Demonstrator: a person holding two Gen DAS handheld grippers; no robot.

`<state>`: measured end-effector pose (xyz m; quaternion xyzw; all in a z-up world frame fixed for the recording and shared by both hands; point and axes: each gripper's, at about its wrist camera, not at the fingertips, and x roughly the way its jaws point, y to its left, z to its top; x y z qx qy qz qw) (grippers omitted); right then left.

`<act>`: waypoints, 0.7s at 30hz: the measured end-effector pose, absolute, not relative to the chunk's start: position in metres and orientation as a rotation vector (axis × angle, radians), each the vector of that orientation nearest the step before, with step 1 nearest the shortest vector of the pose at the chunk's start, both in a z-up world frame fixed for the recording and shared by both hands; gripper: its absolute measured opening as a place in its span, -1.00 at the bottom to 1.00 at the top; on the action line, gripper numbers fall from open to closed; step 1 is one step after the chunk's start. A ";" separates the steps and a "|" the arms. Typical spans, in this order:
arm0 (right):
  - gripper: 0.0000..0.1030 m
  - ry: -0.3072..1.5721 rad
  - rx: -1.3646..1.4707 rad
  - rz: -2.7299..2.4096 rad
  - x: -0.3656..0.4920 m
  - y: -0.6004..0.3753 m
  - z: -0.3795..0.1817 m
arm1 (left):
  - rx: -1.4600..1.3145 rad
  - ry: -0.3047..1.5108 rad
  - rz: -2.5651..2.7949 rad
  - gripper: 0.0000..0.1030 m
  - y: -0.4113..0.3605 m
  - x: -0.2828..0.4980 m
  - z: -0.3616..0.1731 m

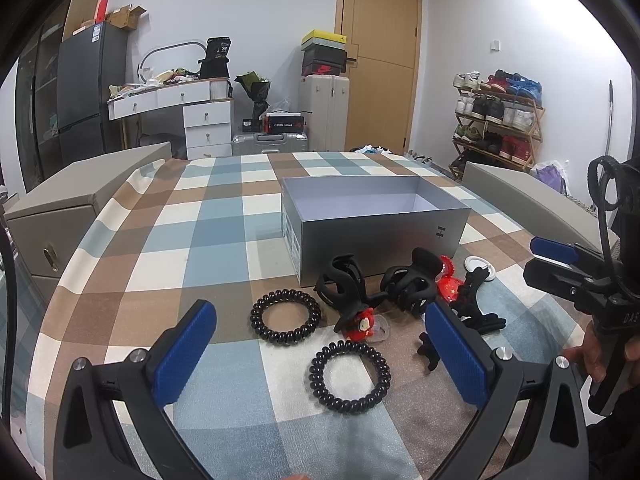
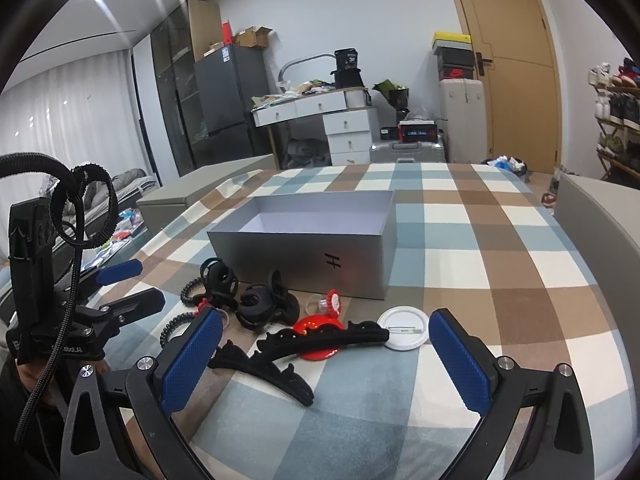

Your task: Organize jewelry

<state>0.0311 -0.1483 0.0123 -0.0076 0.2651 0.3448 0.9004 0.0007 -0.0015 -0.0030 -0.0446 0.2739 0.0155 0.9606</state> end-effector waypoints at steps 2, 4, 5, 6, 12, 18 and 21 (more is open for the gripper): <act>1.00 0.548 -0.017 0.711 0.031 -0.148 0.012 | -0.090 0.555 0.030 0.98 -0.001 0.001 -0.003; 1.00 0.548 -0.017 0.714 0.031 -0.148 0.012 | -0.090 0.556 0.032 0.98 -0.001 0.001 -0.003; 1.00 0.549 -0.017 0.713 0.032 -0.148 0.012 | -0.091 0.556 0.031 0.98 -0.001 0.001 -0.003; 1.00 0.549 -0.018 0.713 0.031 -0.148 0.012 | -0.090 0.556 0.029 0.98 -0.001 0.001 -0.003; 1.00 0.548 -0.015 0.721 0.031 -0.148 0.012 | -0.087 0.557 0.030 0.98 -0.002 0.001 -0.003; 1.00 0.546 -0.016 0.724 0.030 -0.148 0.012 | -0.085 0.555 0.032 0.98 -0.002 0.001 -0.003; 1.00 0.546 -0.016 0.725 0.030 -0.148 0.012 | -0.085 0.556 0.032 0.98 -0.002 0.001 -0.003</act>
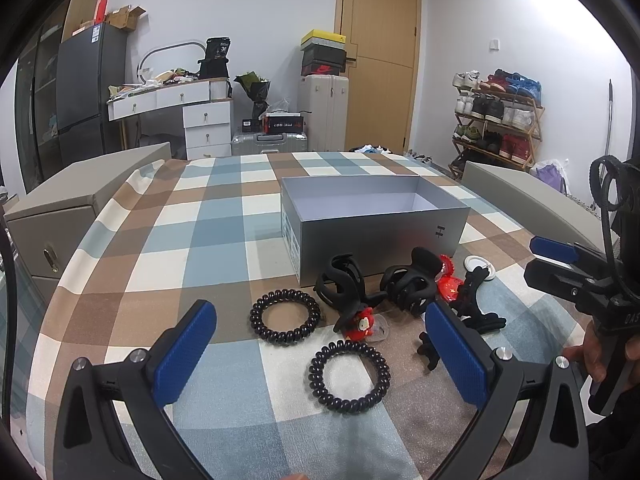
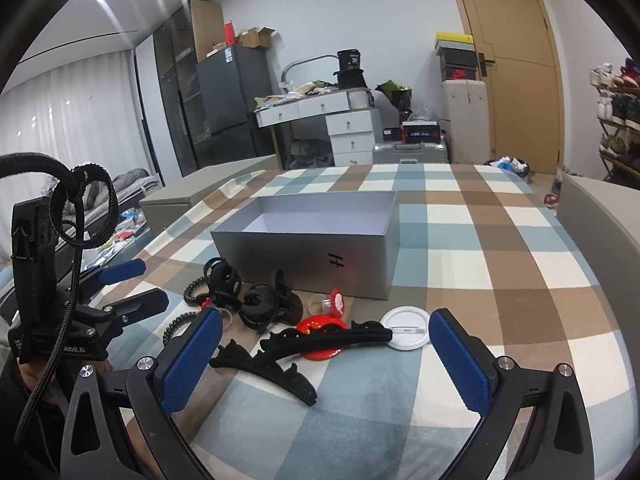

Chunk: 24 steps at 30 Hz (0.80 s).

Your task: Organize jewelry

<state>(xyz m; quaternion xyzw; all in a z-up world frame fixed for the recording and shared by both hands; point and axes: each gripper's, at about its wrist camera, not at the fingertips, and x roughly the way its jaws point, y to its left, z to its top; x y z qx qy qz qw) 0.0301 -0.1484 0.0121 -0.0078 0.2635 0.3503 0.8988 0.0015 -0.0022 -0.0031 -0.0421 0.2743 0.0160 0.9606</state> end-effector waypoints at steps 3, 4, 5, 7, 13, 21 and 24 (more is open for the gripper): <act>1.00 0.545 -0.016 0.726 0.030 -0.148 0.012 | -0.084 0.556 0.032 0.98 -0.002 0.002 -0.003; 1.00 0.544 -0.016 0.727 0.030 -0.148 0.012 | -0.084 0.556 0.032 0.98 -0.002 0.001 -0.003; 1.00 0.545 -0.016 0.727 0.030 -0.148 0.012 | -0.084 0.556 0.030 0.98 -0.002 0.002 -0.003; 1.00 0.545 -0.016 0.727 0.030 -0.148 0.012 | -0.083 0.556 0.030 0.98 -0.002 0.002 -0.003; 1.00 0.544 -0.015 0.727 0.030 -0.148 0.012 | -0.084 0.556 0.029 0.98 -0.002 0.001 -0.003; 1.00 0.544 -0.018 0.725 0.029 -0.149 0.013 | -0.084 0.552 0.033 0.98 -0.001 0.001 -0.003; 1.00 0.545 -0.018 0.723 0.029 -0.149 0.013 | -0.083 0.552 0.032 0.98 -0.002 0.001 -0.003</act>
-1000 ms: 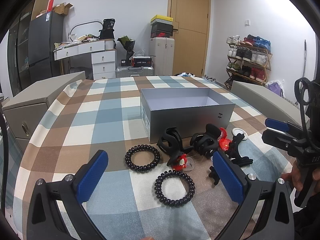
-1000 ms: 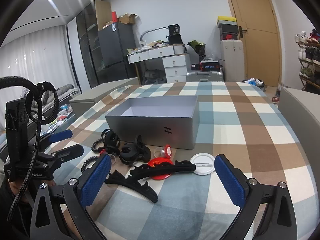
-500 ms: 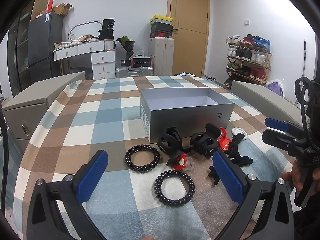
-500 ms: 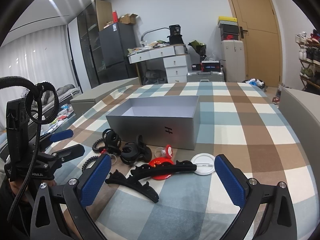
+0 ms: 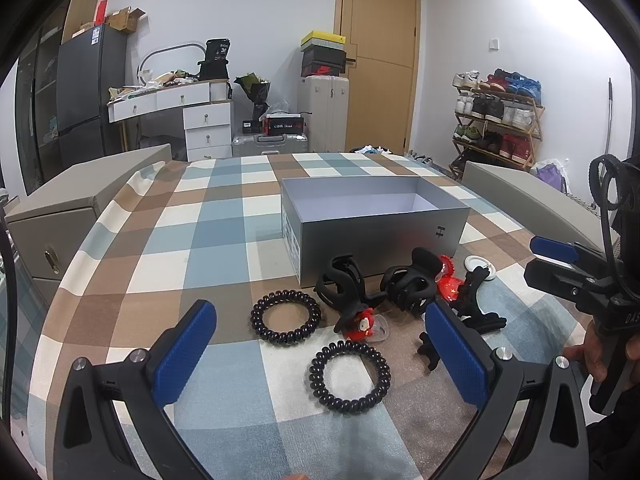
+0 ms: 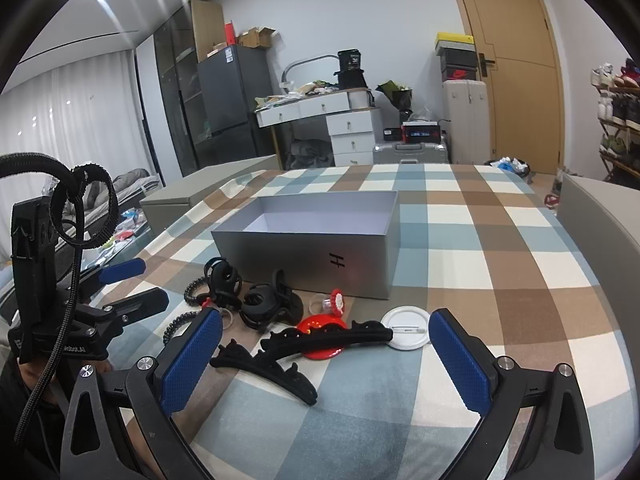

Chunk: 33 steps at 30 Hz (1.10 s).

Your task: Organize jewelry

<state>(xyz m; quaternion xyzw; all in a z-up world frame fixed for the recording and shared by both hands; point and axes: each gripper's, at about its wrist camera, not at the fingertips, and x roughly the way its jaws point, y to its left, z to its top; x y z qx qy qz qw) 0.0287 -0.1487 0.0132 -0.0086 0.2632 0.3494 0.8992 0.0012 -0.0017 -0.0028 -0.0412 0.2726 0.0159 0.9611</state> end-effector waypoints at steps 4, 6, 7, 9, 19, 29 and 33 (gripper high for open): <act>1.00 0.548 -0.019 0.720 0.029 -0.149 0.013 | -0.084 0.552 0.031 0.98 -0.002 0.001 -0.003; 1.00 0.556 -0.021 0.715 0.031 -0.148 0.012 | -0.081 0.554 0.032 0.98 -0.002 0.001 -0.002; 1.00 0.562 -0.020 0.713 0.032 -0.148 0.012 | -0.081 0.555 0.033 0.98 -0.002 0.001 -0.003; 1.00 0.574 -0.019 0.704 0.034 -0.147 0.012 | -0.081 0.554 0.047 0.98 0.000 0.001 -0.002; 1.00 0.707 -0.013 0.686 0.053 -0.139 0.011 | -0.155 0.576 0.081 0.97 0.014 0.007 0.002; 1.00 0.814 -0.180 0.674 0.061 -0.104 -0.012 | -0.129 0.664 0.084 0.98 0.011 0.013 -0.007; 0.99 0.842 -0.213 0.646 0.064 -0.100 -0.016 | -0.119 0.673 0.078 0.98 0.009 0.011 -0.007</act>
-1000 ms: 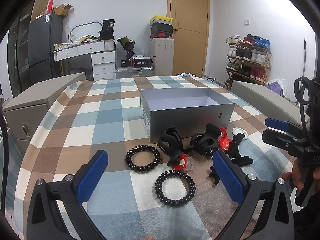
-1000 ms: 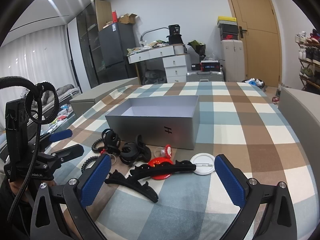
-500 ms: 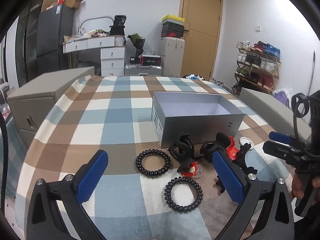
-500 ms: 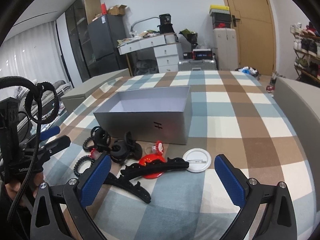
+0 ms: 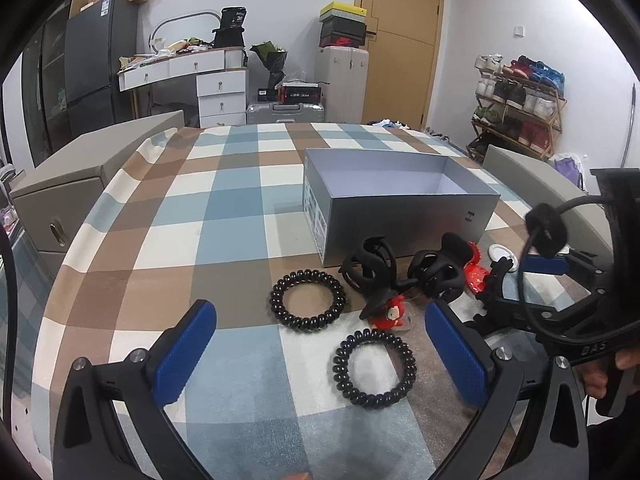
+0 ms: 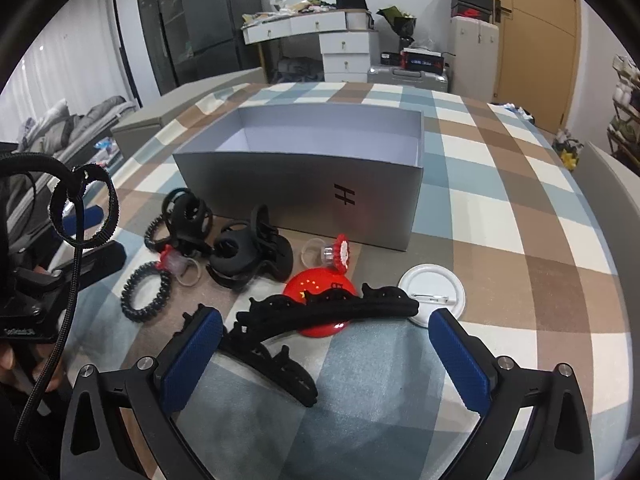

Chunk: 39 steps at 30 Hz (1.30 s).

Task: Organize jewelry
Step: 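Move the open right gripper onto the black toothed comb while the left gripper approaches a black bead bracelet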

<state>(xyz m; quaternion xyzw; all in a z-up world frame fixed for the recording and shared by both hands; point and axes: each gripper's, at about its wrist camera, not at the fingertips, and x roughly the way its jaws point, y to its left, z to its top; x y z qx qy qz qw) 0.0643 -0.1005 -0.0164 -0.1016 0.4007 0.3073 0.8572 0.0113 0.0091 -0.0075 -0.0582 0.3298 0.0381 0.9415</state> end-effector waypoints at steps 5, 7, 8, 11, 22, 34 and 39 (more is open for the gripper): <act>0.78 0.875 -0.193 0.650 0.068 -0.104 -0.020 | -0.100 0.690 0.076 0.98 0.007 0.012 -0.009; 0.54 0.866 -0.186 0.669 0.066 -0.105 -0.019 | -0.093 0.693 0.074 0.98 0.005 0.012 -0.009; 0.40 0.862 -0.185 0.676 0.064 -0.105 -0.018 | -0.089 0.695 0.072 0.98 0.004 0.012 -0.009; -0.05 0.846 -0.186 0.685 0.060 -0.108 -0.015 | -0.081 0.697 0.069 0.98 0.003 0.012 -0.008; 0.11 0.884 -0.145 0.748 0.056 -0.121 -0.016 | -0.075 0.728 0.045 0.98 -0.001 0.013 -0.011; -0.07 0.847 -0.222 0.803 0.033 -0.114 -0.015 | -0.075 0.773 0.010 0.98 -0.005 0.011 -0.017; -0.10 0.824 -0.279 0.821 0.027 -0.103 -0.017 | -0.100 0.800 0.013 0.97 -0.001 0.010 -0.020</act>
